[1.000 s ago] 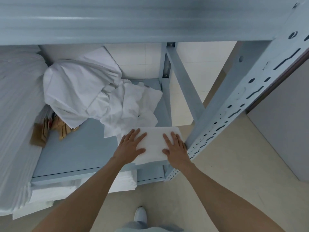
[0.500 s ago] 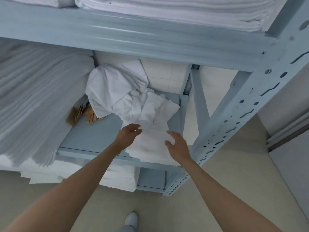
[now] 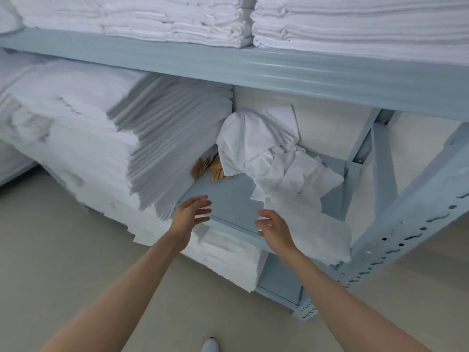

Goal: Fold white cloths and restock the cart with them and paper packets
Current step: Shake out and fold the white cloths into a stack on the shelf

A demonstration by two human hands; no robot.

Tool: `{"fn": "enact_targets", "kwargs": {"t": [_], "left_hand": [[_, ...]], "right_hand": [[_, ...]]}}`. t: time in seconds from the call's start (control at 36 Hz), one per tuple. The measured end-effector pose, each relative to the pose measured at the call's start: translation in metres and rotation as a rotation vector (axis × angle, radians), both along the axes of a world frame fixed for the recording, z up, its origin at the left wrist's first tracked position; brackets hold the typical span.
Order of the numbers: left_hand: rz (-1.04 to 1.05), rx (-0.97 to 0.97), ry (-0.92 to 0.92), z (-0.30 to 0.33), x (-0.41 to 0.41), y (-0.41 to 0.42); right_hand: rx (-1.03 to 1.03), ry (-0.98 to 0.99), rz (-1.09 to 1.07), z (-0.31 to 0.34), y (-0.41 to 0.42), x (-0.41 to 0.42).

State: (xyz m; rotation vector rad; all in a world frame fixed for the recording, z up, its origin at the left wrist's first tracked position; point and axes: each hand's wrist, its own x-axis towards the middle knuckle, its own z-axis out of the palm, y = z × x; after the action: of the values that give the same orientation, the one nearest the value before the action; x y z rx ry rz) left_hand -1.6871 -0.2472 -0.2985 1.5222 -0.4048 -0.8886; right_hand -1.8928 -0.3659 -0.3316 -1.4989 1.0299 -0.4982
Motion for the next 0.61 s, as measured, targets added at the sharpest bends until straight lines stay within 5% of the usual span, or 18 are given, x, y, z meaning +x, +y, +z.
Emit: {"fn": "enact_targets", "kwargs": {"t": [0.61], "left_hand": [[-0.221, -0.009, 0.068, -0.012, 0.13, -0.015]], "right_hand": [[0.047, 0.088, -0.196, -0.01, 0.01, 0.154]]}}
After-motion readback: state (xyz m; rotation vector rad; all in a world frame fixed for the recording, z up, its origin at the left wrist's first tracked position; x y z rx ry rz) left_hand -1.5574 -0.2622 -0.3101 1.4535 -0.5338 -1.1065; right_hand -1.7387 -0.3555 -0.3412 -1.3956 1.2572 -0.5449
